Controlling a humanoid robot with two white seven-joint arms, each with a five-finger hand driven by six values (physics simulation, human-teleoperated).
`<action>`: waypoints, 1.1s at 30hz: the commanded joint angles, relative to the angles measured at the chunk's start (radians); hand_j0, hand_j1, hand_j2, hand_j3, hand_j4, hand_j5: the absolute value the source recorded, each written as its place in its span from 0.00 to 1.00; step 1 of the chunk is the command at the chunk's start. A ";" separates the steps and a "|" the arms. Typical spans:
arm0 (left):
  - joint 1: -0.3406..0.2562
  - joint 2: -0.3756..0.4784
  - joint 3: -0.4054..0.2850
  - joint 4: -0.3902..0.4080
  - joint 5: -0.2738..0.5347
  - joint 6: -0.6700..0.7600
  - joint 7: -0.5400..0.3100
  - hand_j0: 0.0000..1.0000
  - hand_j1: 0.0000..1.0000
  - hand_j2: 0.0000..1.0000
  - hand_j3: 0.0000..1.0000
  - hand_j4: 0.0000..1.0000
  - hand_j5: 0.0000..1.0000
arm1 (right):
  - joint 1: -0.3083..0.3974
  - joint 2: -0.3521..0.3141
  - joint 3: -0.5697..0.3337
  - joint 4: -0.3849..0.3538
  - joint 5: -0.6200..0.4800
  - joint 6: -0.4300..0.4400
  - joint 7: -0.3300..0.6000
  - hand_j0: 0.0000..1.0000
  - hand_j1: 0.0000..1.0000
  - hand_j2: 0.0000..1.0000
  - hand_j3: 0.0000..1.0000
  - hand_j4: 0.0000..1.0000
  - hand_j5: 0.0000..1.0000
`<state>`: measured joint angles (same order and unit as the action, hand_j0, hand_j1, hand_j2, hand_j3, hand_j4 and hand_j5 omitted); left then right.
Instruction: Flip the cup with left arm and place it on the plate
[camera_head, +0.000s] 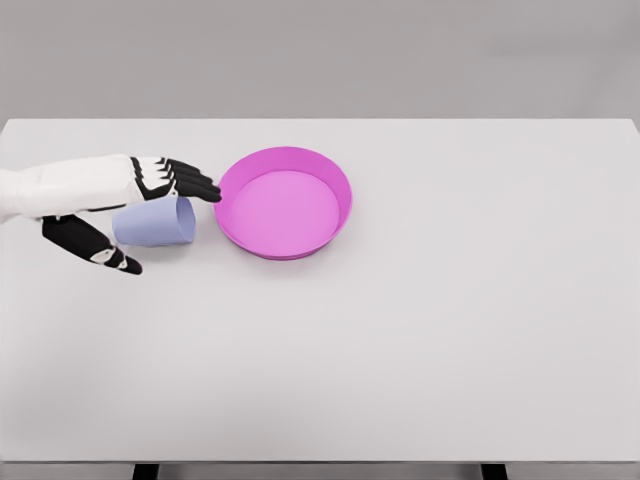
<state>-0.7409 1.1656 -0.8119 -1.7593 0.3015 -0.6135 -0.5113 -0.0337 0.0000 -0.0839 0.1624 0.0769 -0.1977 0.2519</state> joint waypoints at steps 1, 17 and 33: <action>0.000 0.005 -0.003 -0.002 0.010 0.003 0.000 1.00 1.00 1.00 1.00 1.00 1.00 | 0.000 0.000 0.004 -0.003 0.001 0.000 0.004 1.00 1.00 1.00 1.00 1.00 1.00; -0.006 0.081 -0.022 0.000 0.047 0.003 0.000 1.00 1.00 1.00 1.00 1.00 1.00 | 0.014 0.000 0.001 0.005 0.000 0.000 0.001 1.00 1.00 1.00 1.00 1.00 1.00; -0.328 0.112 -0.372 -0.003 0.206 0.003 0.000 1.00 1.00 1.00 1.00 1.00 1.00 | 0.014 0.000 0.001 0.005 0.000 0.000 0.001 1.00 1.00 1.00 1.00 1.00 1.00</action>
<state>-1.0557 1.2784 -1.1981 -1.7605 0.4893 -0.6138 -0.5075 -0.0199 0.0000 -0.0827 0.1671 0.0762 -0.1977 0.2526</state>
